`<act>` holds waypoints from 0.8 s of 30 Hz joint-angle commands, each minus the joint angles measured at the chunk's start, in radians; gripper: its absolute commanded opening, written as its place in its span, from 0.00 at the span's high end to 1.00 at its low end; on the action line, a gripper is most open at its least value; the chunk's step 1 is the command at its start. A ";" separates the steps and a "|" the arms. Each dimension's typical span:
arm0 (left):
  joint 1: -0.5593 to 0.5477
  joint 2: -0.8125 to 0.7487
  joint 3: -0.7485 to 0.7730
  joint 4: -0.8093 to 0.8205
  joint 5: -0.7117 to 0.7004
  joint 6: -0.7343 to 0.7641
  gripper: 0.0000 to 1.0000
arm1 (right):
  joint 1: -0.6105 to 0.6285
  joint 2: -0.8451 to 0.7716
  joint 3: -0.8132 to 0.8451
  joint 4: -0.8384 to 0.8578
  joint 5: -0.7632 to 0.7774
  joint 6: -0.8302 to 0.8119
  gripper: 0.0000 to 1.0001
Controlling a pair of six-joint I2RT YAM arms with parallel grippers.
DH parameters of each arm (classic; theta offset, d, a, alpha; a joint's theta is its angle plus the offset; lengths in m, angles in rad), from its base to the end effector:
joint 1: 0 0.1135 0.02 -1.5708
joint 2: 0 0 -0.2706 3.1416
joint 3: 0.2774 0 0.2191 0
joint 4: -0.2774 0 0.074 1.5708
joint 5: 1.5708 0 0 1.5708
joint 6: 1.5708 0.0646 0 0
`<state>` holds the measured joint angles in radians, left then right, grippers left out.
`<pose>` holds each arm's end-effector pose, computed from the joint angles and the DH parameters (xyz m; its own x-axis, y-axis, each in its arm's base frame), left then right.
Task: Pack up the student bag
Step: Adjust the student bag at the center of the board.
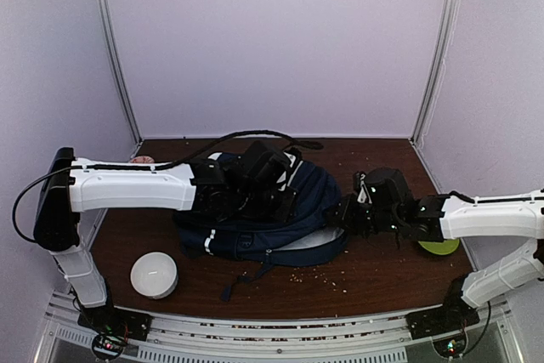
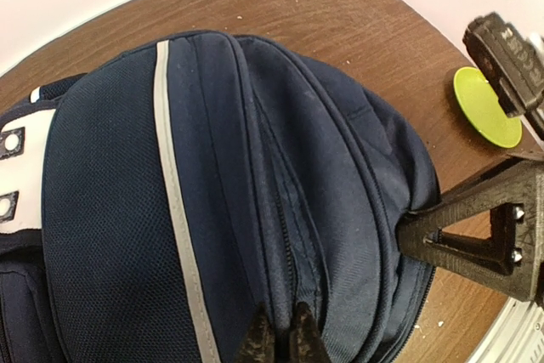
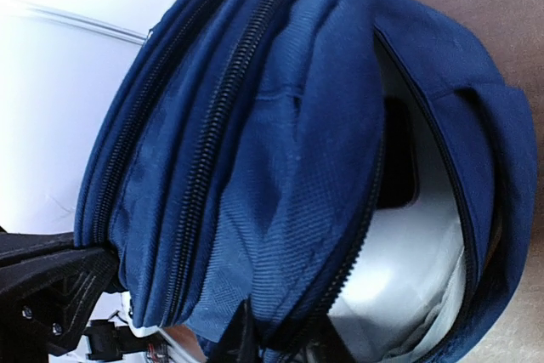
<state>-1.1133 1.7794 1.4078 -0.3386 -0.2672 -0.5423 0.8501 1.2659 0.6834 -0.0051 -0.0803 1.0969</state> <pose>0.1909 -0.3491 0.2688 -0.6476 0.1884 -0.7383 0.5168 0.8206 -0.2439 0.1696 0.2010 0.2291 -0.8725 0.3506 -0.3402 -0.0364 0.6479 0.7609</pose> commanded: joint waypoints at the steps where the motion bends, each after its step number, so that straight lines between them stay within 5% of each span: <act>1: 0.029 -0.063 0.003 -0.013 -0.078 0.022 1.00 | -0.013 -0.046 -0.103 0.013 0.002 -0.001 0.88; 4: 0.029 -0.081 0.001 -0.009 -0.070 0.017 1.00 | -0.026 -0.056 -0.150 0.014 0.008 0.007 0.97; 9: 0.028 -0.100 -0.008 -0.005 -0.067 0.010 1.00 | -0.038 -0.082 -0.174 -0.017 0.030 -0.005 0.97; 14: 0.028 -0.123 -0.018 0.000 -0.063 0.004 1.00 | -0.047 -0.117 -0.226 0.026 0.022 -0.037 0.85; 24: 0.029 -0.176 -0.036 0.009 -0.044 -0.001 1.00 | -0.078 -0.203 -0.359 0.458 -0.160 -0.074 0.57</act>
<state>-1.1099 1.6810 1.3743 -0.3660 -0.2520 -0.5407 0.7822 1.0931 0.3405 0.3195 -0.1818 1.0615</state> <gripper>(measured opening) 0.041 0.391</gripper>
